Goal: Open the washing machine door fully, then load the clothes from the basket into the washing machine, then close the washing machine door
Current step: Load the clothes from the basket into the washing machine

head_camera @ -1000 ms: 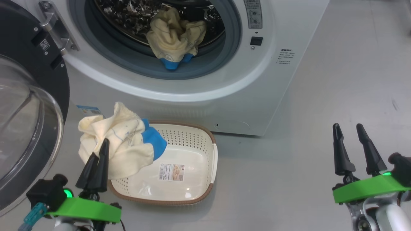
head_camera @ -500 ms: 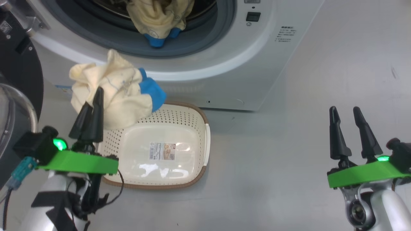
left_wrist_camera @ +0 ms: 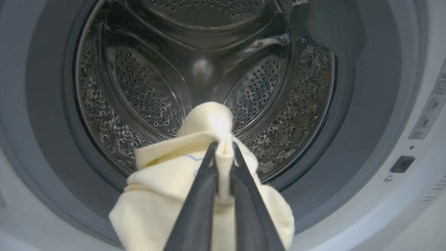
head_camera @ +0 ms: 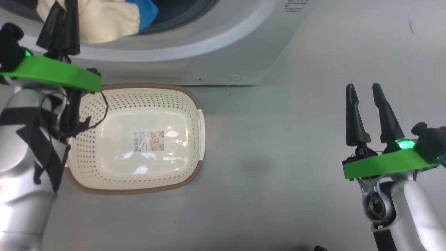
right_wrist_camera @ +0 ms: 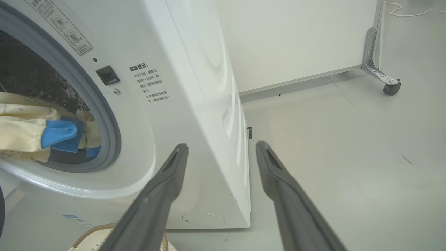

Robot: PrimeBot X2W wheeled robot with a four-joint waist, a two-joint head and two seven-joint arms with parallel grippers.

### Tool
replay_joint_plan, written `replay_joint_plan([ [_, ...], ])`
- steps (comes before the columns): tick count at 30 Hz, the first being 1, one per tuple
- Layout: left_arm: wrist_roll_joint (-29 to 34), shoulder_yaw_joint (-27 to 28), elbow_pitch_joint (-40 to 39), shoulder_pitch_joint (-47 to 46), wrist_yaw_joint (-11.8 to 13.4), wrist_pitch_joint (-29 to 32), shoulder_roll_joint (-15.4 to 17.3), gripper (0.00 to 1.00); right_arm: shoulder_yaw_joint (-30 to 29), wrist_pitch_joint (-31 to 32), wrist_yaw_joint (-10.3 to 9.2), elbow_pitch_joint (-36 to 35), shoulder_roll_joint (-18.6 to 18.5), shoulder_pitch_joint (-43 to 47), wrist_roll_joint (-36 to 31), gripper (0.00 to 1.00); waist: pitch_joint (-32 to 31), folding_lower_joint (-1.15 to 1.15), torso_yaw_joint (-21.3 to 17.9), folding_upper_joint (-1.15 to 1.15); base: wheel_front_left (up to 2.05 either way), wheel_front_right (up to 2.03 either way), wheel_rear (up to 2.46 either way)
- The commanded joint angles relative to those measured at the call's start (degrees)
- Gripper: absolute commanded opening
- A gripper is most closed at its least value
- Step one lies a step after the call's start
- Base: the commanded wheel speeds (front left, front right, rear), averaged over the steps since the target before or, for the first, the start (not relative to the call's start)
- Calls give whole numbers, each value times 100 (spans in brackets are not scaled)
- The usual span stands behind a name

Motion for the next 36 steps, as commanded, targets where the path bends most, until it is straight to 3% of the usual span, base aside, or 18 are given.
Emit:
replay_joint_plan([
  [1, -12, 158, -86, -277, 2, -62, 269, 0, 129, -37, 10, -195, 1, -73, -5, 100, 159, 0, -169, 0, 0, 0, 0],
  [11, -164, -200, 1814, -1745, 2, -62, 413, 0, 448, -37, 10, -246, 28, -302, 303, 100, 560, 0, -586, 0, 0, 0, 0],
  [18, -253, -599, 2653, -2361, 2, -62, 510, 0, 618, -37, 10, -272, 29, -333, 465, 100, 693, 0, -803, 0, 0, 0, 0],
  [22, -197, -605, 2733, -2647, 2, -62, 564, 0, 638, -37, 10, -294, 30, -351, 523, 100, 758, 0, -865, 0, 0, 0, 0],
  [31, 595, 443, 1852, -2742, 168, -62, 676, 0, 819, -37, 10, -327, 30, -440, 674, 100, 829, 0, -1114, 0, 0, 0, 0],
  [36, 884, 442, 2315, -2529, 67, -62, 570, 0, 869, -37, 10, -345, 30, -377, 703, 100, 791, 0, -1225, 0, 0, 0, 0],
])
